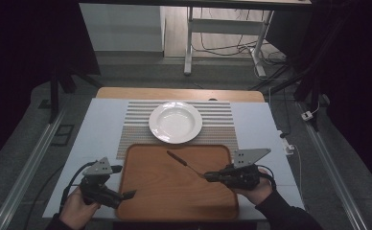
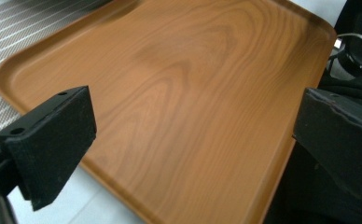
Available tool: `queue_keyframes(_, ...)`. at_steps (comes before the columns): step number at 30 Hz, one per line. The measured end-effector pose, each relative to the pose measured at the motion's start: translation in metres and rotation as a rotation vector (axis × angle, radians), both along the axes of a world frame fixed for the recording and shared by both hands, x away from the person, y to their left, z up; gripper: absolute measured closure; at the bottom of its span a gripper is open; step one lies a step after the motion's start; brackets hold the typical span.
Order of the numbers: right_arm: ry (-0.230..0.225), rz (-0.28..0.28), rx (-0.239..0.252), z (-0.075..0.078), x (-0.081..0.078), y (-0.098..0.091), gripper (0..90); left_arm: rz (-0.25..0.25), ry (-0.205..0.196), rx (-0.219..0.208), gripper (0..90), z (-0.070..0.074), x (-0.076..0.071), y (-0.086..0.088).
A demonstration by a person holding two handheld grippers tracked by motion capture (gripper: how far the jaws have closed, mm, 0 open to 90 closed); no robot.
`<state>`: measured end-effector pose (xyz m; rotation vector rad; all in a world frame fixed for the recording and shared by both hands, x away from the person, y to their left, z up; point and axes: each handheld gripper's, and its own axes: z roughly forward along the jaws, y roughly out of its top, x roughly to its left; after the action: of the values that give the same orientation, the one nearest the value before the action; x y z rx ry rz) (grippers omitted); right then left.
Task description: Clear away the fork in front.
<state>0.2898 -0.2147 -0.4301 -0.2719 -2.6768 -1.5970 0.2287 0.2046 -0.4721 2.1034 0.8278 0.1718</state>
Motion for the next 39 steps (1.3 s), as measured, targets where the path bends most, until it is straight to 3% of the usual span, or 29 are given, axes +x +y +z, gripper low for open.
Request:
queue_keyframes(17, 0.045, 0.123, -0.014, -0.004, -0.012, 0.015, 89.6, -0.148, -0.071, 0.124, 0.0, 0.002, 0.031, -0.049)
queue_keyframes(21, 0.053, 0.156, -0.018, -0.005, -0.014, 0.02, 89.6, -0.209, -0.073, 0.119, 0.3, 0.002, 0.037, -0.06)
queue_keyframes(30, 0.064, 0.231, -0.002, -0.003, -0.02, 0.027, 89.7, -0.363, -0.099, 0.196, 2.8, -0.004, 0.043, -0.085)
queue_keyframes(37, 0.07, 0.279, -0.013, -0.003, -0.024, 0.03, 89.7, -0.436, -0.145, 0.234, 18.5, -0.003, 0.043, -0.091)
queue_keyframes(39, 0.064, 0.295, -0.022, -0.003, -0.025, 0.031, 89.7, -0.467, -0.161, 0.237, 27.5, -0.002, 0.041, -0.091)
